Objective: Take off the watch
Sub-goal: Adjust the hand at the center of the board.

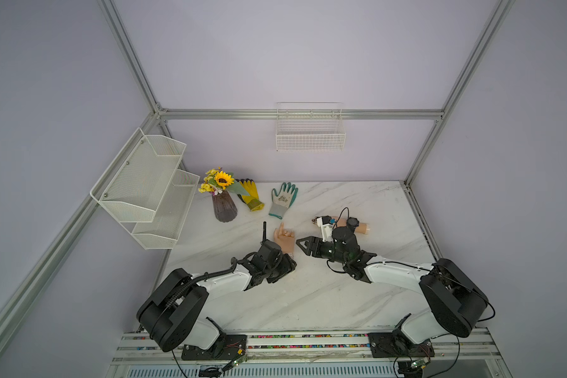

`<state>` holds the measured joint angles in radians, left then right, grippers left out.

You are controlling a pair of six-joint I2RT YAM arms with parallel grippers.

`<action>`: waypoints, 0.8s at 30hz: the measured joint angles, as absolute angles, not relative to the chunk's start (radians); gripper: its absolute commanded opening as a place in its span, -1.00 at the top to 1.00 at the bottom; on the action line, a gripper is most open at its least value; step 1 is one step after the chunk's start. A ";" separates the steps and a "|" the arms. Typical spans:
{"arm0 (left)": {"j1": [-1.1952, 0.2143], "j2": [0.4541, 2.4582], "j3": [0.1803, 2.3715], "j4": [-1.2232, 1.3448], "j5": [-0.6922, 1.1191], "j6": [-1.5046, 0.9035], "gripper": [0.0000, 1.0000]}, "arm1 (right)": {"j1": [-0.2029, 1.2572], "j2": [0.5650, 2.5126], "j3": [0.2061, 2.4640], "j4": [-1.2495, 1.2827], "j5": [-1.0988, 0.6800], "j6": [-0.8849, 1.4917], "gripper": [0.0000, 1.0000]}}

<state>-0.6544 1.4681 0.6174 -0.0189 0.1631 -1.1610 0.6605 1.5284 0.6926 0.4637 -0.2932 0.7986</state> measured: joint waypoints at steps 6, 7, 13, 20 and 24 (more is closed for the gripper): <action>-0.633 1.506 0.631 -0.018 0.196 -1.121 0.34 | 0.661 1.543 0.677 0.506 -0.350 0.884 -0.25; -0.628 1.506 0.631 -0.020 0.200 -1.115 0.42 | 0.661 1.550 0.677 0.512 -0.361 0.904 -0.25; -0.606 1.505 0.640 -0.046 0.229 -1.053 0.88 | 0.661 1.610 0.667 0.564 -0.419 1.012 -0.29; -0.584 1.505 0.651 -0.088 0.273 -0.944 1.00 | 0.661 1.707 0.667 0.662 -0.489 1.077 -0.26; -0.583 1.505 0.653 -0.096 0.284 -0.912 1.00 | 0.661 1.751 0.666 0.707 -0.520 1.108 -0.20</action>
<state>-0.5827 1.5055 0.6529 -0.0956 0.2840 -0.9115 0.6609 1.7512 0.6662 0.7071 -0.5198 1.1084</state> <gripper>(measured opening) 0.455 0.612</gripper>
